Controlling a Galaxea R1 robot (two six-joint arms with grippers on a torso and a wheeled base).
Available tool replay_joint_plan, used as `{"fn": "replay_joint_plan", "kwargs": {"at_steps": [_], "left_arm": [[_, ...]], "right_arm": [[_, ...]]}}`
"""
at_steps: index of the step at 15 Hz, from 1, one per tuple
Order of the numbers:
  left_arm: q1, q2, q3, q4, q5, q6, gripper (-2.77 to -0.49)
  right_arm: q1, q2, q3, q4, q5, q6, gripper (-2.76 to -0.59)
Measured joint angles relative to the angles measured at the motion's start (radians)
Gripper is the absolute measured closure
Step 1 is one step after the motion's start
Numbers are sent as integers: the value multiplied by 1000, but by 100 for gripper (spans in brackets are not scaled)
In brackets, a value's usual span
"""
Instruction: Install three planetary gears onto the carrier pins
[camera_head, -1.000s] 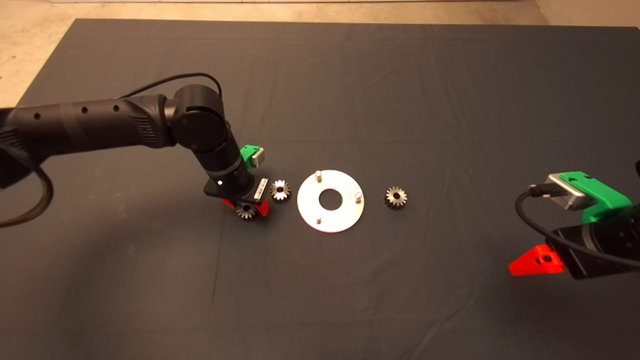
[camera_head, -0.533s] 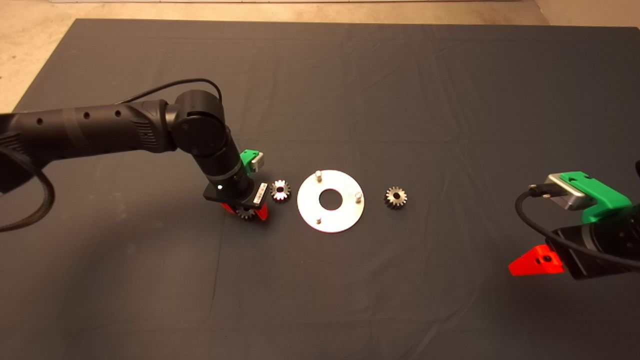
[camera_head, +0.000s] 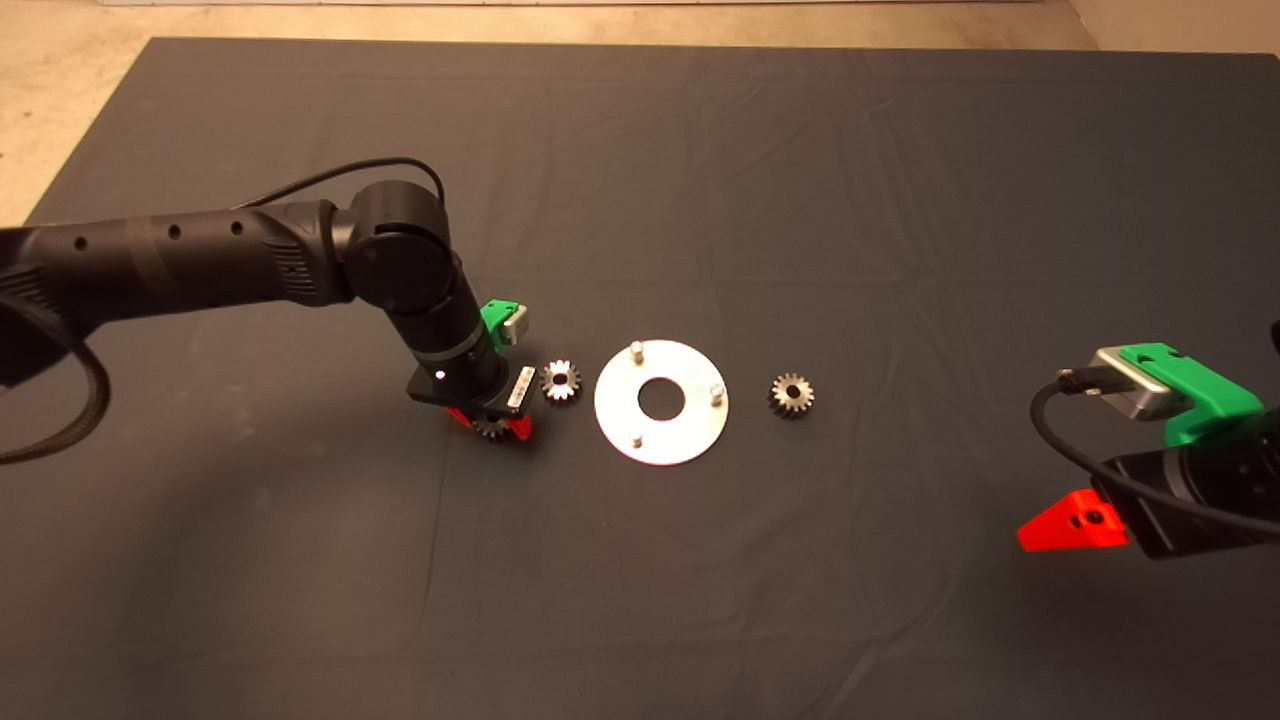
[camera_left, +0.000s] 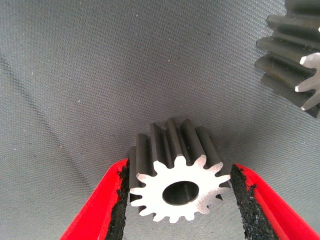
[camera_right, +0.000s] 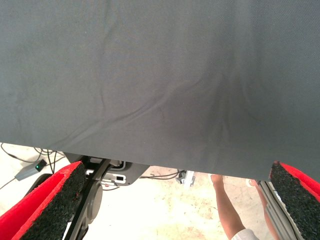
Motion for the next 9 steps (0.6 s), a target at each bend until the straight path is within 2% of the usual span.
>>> {"fn": "replay_joint_plan", "kwargs": {"at_steps": [1,2,5,8,9], "left_arm": [[0,0,0,0,0,0,-135],[0,0,0,0,1,1,-125],[0,0,0,0,2,2,-122],[0,0,0,0,2,2,-122],[0,0,0,0,3,2,-118]], "right_arm": [[0,0,0,0,0,0,-276],[0,0,-1,0,0,-4,-276],[0,3,-29,0,0,-51,-276],[-3,10,-100,0,0,-135,-276],[-14,18,-137,0,0,-170,-276]]}}
